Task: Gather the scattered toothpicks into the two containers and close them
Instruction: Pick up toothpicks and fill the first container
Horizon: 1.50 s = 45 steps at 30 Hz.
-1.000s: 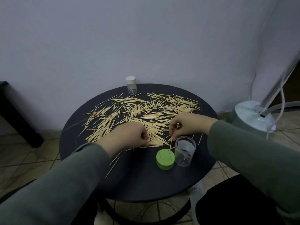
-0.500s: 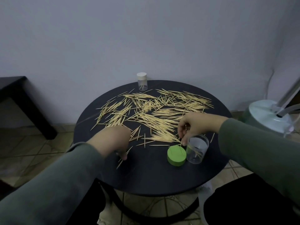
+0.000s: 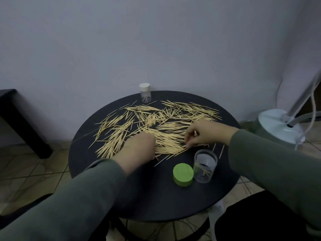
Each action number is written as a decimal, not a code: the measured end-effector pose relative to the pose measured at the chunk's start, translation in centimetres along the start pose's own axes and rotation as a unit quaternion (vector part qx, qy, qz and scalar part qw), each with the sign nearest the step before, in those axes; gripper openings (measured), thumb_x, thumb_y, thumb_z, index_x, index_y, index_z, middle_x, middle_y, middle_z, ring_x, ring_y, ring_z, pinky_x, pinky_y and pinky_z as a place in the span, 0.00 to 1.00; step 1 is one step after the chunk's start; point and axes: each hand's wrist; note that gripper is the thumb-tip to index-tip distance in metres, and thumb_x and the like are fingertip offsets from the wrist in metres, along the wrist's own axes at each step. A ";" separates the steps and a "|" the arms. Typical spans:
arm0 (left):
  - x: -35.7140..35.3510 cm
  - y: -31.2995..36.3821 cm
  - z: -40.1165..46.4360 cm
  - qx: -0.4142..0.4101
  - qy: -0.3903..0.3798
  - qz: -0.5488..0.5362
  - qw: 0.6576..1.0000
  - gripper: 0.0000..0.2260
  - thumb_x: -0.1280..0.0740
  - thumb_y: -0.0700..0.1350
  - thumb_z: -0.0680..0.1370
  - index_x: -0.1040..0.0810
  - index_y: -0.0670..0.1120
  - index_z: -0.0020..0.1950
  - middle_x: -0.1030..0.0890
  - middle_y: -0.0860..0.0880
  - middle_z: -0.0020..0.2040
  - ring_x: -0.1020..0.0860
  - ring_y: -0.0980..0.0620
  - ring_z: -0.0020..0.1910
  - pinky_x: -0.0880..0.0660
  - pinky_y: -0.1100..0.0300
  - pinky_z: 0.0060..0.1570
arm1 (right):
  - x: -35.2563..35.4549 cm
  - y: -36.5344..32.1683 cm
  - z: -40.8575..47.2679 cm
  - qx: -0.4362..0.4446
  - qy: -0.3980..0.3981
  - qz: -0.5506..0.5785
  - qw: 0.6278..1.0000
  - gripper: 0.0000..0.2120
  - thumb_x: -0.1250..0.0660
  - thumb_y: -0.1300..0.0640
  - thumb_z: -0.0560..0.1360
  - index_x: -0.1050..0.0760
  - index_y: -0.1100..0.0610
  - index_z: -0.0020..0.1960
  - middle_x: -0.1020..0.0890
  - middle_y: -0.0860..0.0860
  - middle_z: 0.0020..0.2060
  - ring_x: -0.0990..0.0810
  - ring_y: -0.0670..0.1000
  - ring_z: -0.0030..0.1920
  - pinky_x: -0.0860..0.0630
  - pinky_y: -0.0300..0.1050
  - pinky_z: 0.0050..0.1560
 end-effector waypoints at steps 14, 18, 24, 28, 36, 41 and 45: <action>-0.9 3.5 2.0 -0.094 0.036 -0.019 0.995 0.06 0.30 0.51 0.76 0.23 0.54 0.52 0.25 0.53 0.57 0.25 0.51 0.56 0.25 0.54 0.54 | 1.8 4.1 -4.5 -0.133 -0.088 -0.035 0.987 0.12 0.22 0.57 0.67 0.23 0.47 0.44 0.18 0.46 0.38 0.20 0.48 0.44 0.22 0.49 0.54; -1.3 3.1 2.6 -0.107 0.046 -0.010 0.993 0.04 0.33 0.50 0.78 0.23 0.54 0.51 0.25 0.54 0.56 0.25 0.52 0.55 0.25 0.56 0.51 | 1.4 4.5 -4.0 -0.101 -0.069 -0.032 0.992 0.10 0.23 0.57 0.69 0.22 0.45 0.38 0.21 0.43 0.38 0.23 0.45 0.43 0.26 0.39 0.44; -1.3 3.0 3.6 -0.129 0.076 0.016 0.989 0.04 0.36 0.49 0.79 0.24 0.53 0.52 0.24 0.53 0.55 0.24 0.52 0.54 0.24 0.55 0.50 | 1.0 4.8 -1.6 -0.040 -0.018 -0.011 0.999 0.08 0.25 0.55 0.71 0.22 0.43 0.39 0.21 0.40 0.41 0.23 0.45 0.48 0.28 0.40 0.48; -1.2 3.0 4.1 -0.152 0.085 0.036 0.984 0.06 0.37 0.50 0.80 0.25 0.53 0.56 0.24 0.53 0.57 0.23 0.51 0.54 0.24 0.55 0.50 | 1.0 4.6 0.0 -0.012 -0.001 -0.032 0.999 0.09 0.23 0.53 0.69 0.23 0.44 0.41 0.20 0.42 0.42 0.24 0.44 0.49 0.27 0.42 0.48; -0.6 4.1 1.6 -0.297 0.047 -0.288 0.909 0.30 0.49 0.73 0.73 0.22 0.56 0.60 0.23 0.59 0.56 0.24 0.58 0.54 0.26 0.55 0.53 | 1.1 5.4 0.4 -0.006 0.012 -0.028 1.000 0.15 0.23 0.51 0.68 0.21 0.45 0.53 0.22 0.40 0.47 0.25 0.43 0.52 0.27 0.41 0.55; -1.9 4.5 0.3 -0.354 -0.013 -0.326 0.876 0.36 0.26 0.66 0.60 0.28 0.59 0.66 0.26 0.63 0.62 0.28 0.65 0.61 0.28 0.65 0.57 | 1.0 5.5 0.4 -0.006 0.013 -0.014 1.000 0.08 0.23 0.52 0.69 0.20 0.43 0.45 0.21 0.37 0.42 0.25 0.41 0.49 0.28 0.41 0.53; -2.9 5.2 0.7 -0.350 0.020 -0.303 0.886 0.30 0.26 0.64 0.62 0.24 0.57 0.62 0.22 0.62 0.55 0.23 0.63 0.55 0.23 0.56 0.55 | 0.7 5.5 0.3 -0.011 0.026 -0.001 1.000 0.07 0.24 0.52 0.70 0.17 0.46 0.48 0.21 0.37 0.42 0.26 0.41 0.49 0.29 0.40 0.53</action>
Point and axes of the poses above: each hand's wrist, its own z-axis towards the middle knuckle, its own x-axis out of the back of the hand, y = z × x
